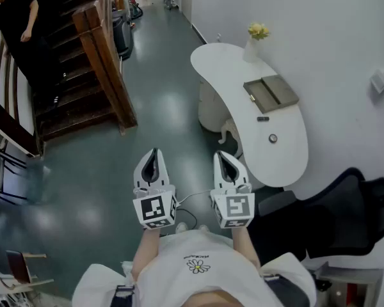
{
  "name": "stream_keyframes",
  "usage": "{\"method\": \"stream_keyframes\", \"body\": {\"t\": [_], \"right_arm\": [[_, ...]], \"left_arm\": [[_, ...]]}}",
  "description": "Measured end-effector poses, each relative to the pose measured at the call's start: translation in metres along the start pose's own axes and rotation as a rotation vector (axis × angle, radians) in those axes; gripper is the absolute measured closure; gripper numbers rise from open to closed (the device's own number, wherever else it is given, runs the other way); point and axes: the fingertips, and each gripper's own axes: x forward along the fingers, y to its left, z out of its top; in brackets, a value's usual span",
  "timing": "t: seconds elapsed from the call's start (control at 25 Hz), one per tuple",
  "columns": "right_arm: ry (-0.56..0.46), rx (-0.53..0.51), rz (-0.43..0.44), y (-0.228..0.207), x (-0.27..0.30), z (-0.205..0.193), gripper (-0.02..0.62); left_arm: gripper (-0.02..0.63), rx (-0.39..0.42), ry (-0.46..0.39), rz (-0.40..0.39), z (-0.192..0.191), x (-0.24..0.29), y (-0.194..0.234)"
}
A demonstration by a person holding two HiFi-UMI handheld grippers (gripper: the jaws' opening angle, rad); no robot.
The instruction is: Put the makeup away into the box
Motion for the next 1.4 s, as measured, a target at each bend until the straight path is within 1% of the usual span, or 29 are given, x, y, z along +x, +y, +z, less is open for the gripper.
{"method": "stream_keyframes", "body": {"t": [0.48,0.72,0.92,1.04,1.24,1.4], "right_arm": [[-0.004,0.006,0.002,0.004,-0.003,0.001,0.566],[-0.013,0.014,0.04,0.018,-0.006,0.009,0.565],[-0.034,0.023,-0.002,0.022,0.003,0.023,0.565],[-0.014,0.043,-0.017,0.028,0.008,0.016,0.565],[0.017,0.054,-0.009,0.048,0.017,0.001,0.565],[0.042,0.053,-0.034,0.05,0.017,-0.007,0.565]], "left_arm": [[0.586,0.003,-0.01,-0.007,0.002,-0.003,0.002],[0.586,-0.013,-0.017,-0.014,0.007,-0.006,0.009],[0.586,-0.026,-0.044,-0.014,0.016,-0.003,0.025],[0.586,-0.022,-0.03,-0.017,0.009,-0.005,0.036],[0.586,-0.031,-0.029,-0.013,0.003,-0.002,0.063],[0.586,-0.038,-0.032,-0.001,0.0,0.008,0.08]]}}
